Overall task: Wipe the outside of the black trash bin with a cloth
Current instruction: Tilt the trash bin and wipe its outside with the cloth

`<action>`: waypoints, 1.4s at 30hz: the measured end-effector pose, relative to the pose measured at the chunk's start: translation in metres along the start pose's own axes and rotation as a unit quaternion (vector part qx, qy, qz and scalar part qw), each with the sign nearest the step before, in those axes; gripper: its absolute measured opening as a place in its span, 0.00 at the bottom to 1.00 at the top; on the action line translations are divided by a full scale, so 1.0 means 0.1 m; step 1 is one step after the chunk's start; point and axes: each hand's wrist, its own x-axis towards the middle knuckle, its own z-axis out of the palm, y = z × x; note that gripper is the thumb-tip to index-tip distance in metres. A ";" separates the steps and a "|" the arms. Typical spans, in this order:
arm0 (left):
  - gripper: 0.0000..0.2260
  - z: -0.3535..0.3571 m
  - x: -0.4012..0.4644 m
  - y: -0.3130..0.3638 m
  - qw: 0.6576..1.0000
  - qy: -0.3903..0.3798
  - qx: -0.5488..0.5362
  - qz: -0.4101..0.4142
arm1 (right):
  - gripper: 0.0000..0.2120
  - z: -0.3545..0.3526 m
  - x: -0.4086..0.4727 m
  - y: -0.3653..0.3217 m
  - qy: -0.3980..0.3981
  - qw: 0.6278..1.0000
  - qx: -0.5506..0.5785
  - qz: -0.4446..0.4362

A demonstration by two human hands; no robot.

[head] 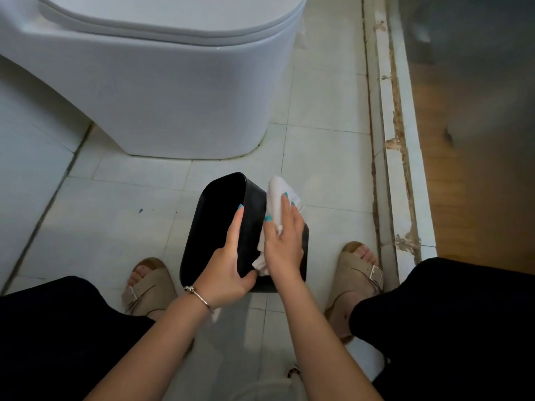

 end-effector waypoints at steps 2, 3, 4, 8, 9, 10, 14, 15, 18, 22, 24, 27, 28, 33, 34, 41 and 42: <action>0.53 -0.02 0.06 0.04 1.000 -0.003 0.014 -0.001 | 0.27 0.00 -0.04 -0.07 -0.034 0.999 0.007 -0.032; 0.54 -0.02 0.09 0.05 1.000 -0.009 0.022 0.000 | 0.26 -0.01 -0.03 -0.10 -0.050 0.998 0.012 -0.044; 0.54 -0.02 0.12 0.07 0.999 -0.017 0.032 0.001 | 0.26 -0.04 -0.01 -0.13 -0.060 0.997 0.024 -0.052; 0.55 -0.04 0.19 0.12 0.997 -0.057 0.050 -0.003 | 0.25 -0.12 0.10 -0.16 -0.050 0.993 0.093 -0.044; 0.55 -0.05 0.20 0.12 0.997 -0.069 0.044 -0.001 | 0.24 -0.13 0.11 -0.16 -0.044 0.993 0.104 -0.037; 0.55 -0.07 0.20 0.13 0.996 -0.082 0.037 0.002 | 0.24 -0.15 0.12 -0.16 -0.039 0.993 0.110 -0.032; 0.55 -0.08 0.12 0.14 0.990 -0.124 0.059 -0.010 | 0.24 -0.17 0.08 -0.10 -0.027 0.992 0.121 -0.024; 0.55 -0.07 0.10 0.12 0.990 -0.119 0.072 -0.016 | 0.24 -0.17 0.07 -0.09 -0.025 0.992 0.126 -0.022; 0.51 -0.02 0.05 0.05 0.993 -0.075 0.088 -0.017 | 0.25 -0.16 0.05 -0.11 -0.016 0.991 0.132 -0.017; 0.47 0.04 0.00 0.00 0.997 -0.039 0.072 0.006 | 0.25 -0.16 0.01 -0.13 -0.010 0.992 0.125 -0.017; 0.48 0.06 0.00 0.04 0.996 -0.053 0.069 0.014 | 0.25 -0.16 -0.01 -0.14 -0.003 0.993 0.121 -0.013; 0.51 0.07 0.01 0.06 0.995 -0.073 0.060 0.022 | 0.25 -0.16 -0.03 -0.17 -0.002 0.994 0.112 -0.014; 0.51 0.06 0.02 0.06 0.995 -0.074 0.062 0.025 | 0.25 -0.15 -0.04 -0.18 -0.003 0.994 0.112 -0.014; 0.49 0.02 0.02 0.09 0.996 -0.065 0.060 0.031 | 0.26 -0.05 -0.19 -0.26 -0.021 0.994 0.099 -0.036; 0.50 0.01 0.02 0.10 0.995 -0.065 0.061 0.034 | 0.26 -0.04 -0.22 -0.26 -0.026 0.994 0.096 -0.043; 0.52 0.04 0.01 0.08 0.998 -0.054 0.024 0.032 | 0.27 -0.02 -0.28 -0.23 -0.003 0.994 0.079 -0.073; 0.52 0.04 0.01 0.08 0.998 -0.051 0.021 0.029 | 0.27 -0.01 -0.27 -0.23 0.000 0.994 0.072 -0.076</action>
